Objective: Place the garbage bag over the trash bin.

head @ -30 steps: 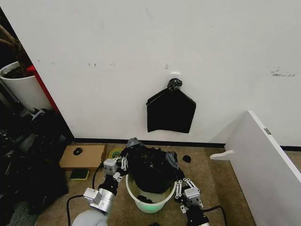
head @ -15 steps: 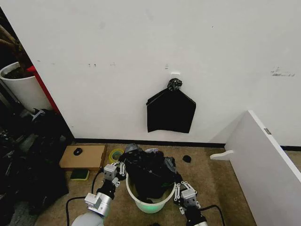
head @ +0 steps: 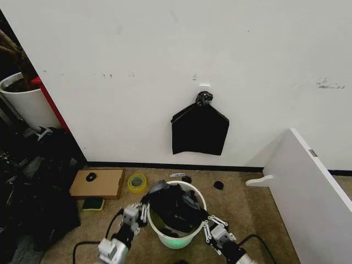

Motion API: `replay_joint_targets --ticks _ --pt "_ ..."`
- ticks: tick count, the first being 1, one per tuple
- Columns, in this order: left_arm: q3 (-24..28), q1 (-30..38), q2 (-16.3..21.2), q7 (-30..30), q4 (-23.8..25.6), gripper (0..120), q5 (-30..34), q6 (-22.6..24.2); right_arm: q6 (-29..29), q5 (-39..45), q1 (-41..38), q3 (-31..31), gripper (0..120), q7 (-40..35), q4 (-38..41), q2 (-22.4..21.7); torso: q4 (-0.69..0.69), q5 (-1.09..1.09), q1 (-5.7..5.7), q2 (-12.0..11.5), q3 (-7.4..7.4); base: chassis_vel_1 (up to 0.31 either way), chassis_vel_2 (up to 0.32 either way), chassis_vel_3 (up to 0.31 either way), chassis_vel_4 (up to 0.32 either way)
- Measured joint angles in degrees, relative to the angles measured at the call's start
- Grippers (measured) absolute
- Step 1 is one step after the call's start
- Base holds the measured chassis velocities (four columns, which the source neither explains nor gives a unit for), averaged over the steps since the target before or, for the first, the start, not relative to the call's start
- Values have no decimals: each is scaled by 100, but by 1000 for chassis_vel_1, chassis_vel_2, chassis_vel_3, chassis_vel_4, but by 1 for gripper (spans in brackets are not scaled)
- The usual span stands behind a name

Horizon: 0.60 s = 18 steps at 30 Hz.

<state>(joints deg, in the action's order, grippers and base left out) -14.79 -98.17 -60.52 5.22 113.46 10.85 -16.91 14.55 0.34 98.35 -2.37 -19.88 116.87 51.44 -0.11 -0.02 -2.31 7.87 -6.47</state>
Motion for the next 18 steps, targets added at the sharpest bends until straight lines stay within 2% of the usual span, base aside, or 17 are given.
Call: replay_joint_targets --ticks 5,7,8,15,18 --pt "1 -454 -127 731 1 0 -334 77 -460 825 453 278 0 -634 280 -256 1 1 0 0 0 0 0 0 0" --pt "1 -473 -132 774 0 0 -347 85 -466 839 462 285 0 -641 285 -259 1 1 0 0 0 0 0 0 0" --pt "2 -650 -166 1138 4 0 -453 205 -598 1062 615 436 0 -761 379 -280 1 1 0 0 0 0 0 0 0" --pt "2 -812 -166 1344 5 0 -670 321 -804 1179 645 625 0 -770 319 -253 1 2 0 0 0 0 0 0 0" --pt "1 -717 -205 1359 -250 0 -746 378 -777 1103 404 625 0 -618 -55 -87 2 1 0 0 0 0 0 0 0"
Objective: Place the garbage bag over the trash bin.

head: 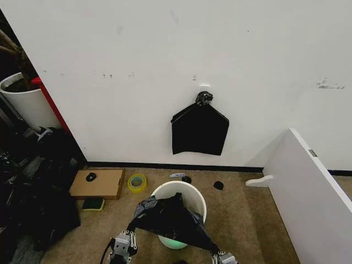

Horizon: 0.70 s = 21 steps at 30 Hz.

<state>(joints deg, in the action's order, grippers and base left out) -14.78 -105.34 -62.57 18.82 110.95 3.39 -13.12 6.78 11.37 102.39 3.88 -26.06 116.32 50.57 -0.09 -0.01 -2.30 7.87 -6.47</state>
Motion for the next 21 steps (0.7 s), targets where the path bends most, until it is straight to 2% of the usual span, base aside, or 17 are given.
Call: replay_joint_targets --ticks 6,11,14,21 --pt "-2 182 -75 1 -431 0 -25 84 -9 -73 -241 -10 0 262 -362 128 -1 2 0 0 0 0 0 0 0" --pt "0 292 -129 1 -595 0 -29 111 -11 -128 -419 -7 0 352 -551 206 0 1 0 0 0 0 0 0 0" --pt "17 531 -277 8 -807 0 74 225 -11 -152 -893 13 0 421 -999 434 0 1 0 0 -1 0 0 0 0" --pt "69 693 -343 -6 -835 0 278 419 -16 -156 -1290 78 0 463 -1517 677 0 1 -1 0 -1 0 0 0 0"
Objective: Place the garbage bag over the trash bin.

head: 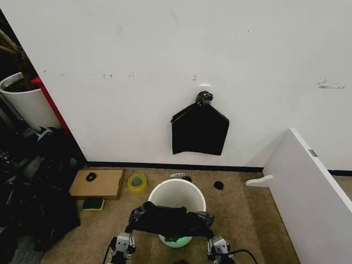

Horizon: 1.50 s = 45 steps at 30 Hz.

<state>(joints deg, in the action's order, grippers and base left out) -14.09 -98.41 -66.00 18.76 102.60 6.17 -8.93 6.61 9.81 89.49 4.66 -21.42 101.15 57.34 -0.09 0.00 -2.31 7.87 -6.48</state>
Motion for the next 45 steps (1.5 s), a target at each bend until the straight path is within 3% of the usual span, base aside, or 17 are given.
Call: replay_joint_targets --ticks 7,14,16,18,24,26,29,31,33,38,42,45 --pt "11 43 2 -24 23 0 104 94 54 -84 -25 11 0 61 -85 67 0 0 0 0 0 0 0 0 0" --pt "16 34 52 -47 149 0 139 283 234 -299 296 -106 3 474 215 -163 -1 1 0 0 0 0 0 0 0" --pt "11 -11 108 -59 289 10 136 520 307 -350 517 -205 13 822 354 -337 0 1 0 0 1 0 0 0 0" --pt "7 -29 132 -60 345 11 134 626 317 -354 572 -233 16 903 381 -380 0 0 0 0 1 0 0 0 0" --pt "-43 -193 360 -39 957 38 317 1936 417 -376 884 -516 43 1495 426 -690 0 0 0 0 1 0 0 0 0" --pt "-51 -204 378 -39 996 39 329 2013 433 -377 900 -530 45 1531 426 -702 0 0 0 0 1 0 0 0 0" --pt "-118 -279 516 -117 1256 52 357 2395 614 -415 1032 -648 58 1903 441 -797 0 0 0 0 1 0 0 0 0" --pt "-185 -335 597 -326 1387 62 356 2492 727 -466 1091 -712 69 2071 445 -820 0 1 0 0 1 0 0 0 0" --pt "-196 -346 616 -380 1405 64 354 2492 741 -471 1097 -721 71 2086 445 -820 0 1 0 0 1 0 0 0 0" --pt "-302 -493 952 -1152 1535 88 232 2351 918 -546 1235 -890 94 2235 471 -840 0 0 0 0 1 0 0 0 0" --pt "-328 -609 1195 -1425 1595 98 6 2317 1031 -605 1359 -1040 99 2238 691 -903 0 1 0 0 1 0 0 0 0" --pt "-335 -813 1416 -1389 1752 100 -212 2402 1063 -779 1517 -1249 100 2124 989 -1023 -1 2 0 0 1 0 0 0 0"
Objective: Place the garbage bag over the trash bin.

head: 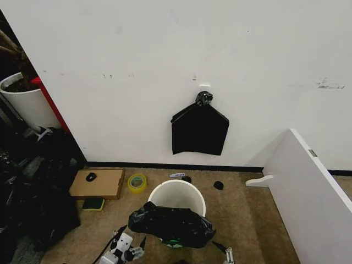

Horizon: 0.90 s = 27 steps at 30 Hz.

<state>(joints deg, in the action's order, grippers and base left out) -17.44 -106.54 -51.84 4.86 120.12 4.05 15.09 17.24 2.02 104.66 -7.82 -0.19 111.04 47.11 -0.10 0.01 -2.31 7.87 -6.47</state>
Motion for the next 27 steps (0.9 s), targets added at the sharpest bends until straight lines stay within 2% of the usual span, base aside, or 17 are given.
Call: replay_joint_targets --ticks 3,6,7,9,10,12,14,15,17,18,21,22,24,27 --pt "0 -201 145 135 179 100 -145 45 32 -126 125 -121 100 -265 276 -115 1 -2 0 0 0 0 0 0 0" --pt "-2 -381 247 296 430 100 -243 -224 38 -25 211 -232 100 -492 695 -270 0 0 0 0 0 0 0 0 0" --pt "0 -396 240 358 527 100 -249 -437 -10 123 164 -263 100 -548 882 -312 0 0 0 0 0 0 0 0 0" --pt "5 -329 85 409 565 100 -364 -1186 -370 634 -205 -224 100 -769 1241 -341 0 -1 0 0 0 0 0 0 0" --pt "5 -329 85 409 565 100 -364 -1186 -370 634 -205 -224 100 -769 1241 -341 0 -1 0 0 0 0 0 0 0" --pt "16 -254 -39 381 497 100 -514 -1683 -705 1003 -552 -189 100 -847 1374 -319 -1 0 0 0 0 0 0 0 0" --pt "56 -134 -305 177 286 100 -681 -2675 -1521 1821 -1540 -39 100 -825 1388 -225 2 -2 0 0 0 0 0 0 0" --pt "92 9 -426 79 173 100 -635 -3065 -1878 2252 -2034 65 100 -668 1221 -197 5 -3 0 0 -1 0 0 0 0" --pt "126 299 -670 -34 -33 100 -478 -3549 -2431 2902 -2829 219 100 -276 818 -150 -1 -2 0 0 -1 0 0 0 0" --pt "126 299 -670 -34 -33 100 -478 -3549 -2431 2902 -2829 219 100 -276 818 -150 -1 -2 0 0 -1 0 0 0 0" --pt "133 624 -1076 -59 -250 100 -343 -4097 -3020 3376 -3795 376 100 498 215 -26 2 -2 -1 -1 -1 0 0 0 0" --pt "136 817 -1335 -36 -348 100 -252 -4315 -3248 3423 -4268 476 100 1056 -193 82 4 0 -1 -1 -1 0 0 0 0" --pt "128 1037 -1690 -2 -347 100 -41 -4374 -3541 3267 -4867 708 100 1675 -822 290 0 0 -1 -1 -2 0 0 0 0" --pt "118 1146 -1907 -11 -183 100 168 -4276 -3881 3107 -5320 999 100 1808 -1212 492 0 -3 -1 -1 -2 0 0 0 0"
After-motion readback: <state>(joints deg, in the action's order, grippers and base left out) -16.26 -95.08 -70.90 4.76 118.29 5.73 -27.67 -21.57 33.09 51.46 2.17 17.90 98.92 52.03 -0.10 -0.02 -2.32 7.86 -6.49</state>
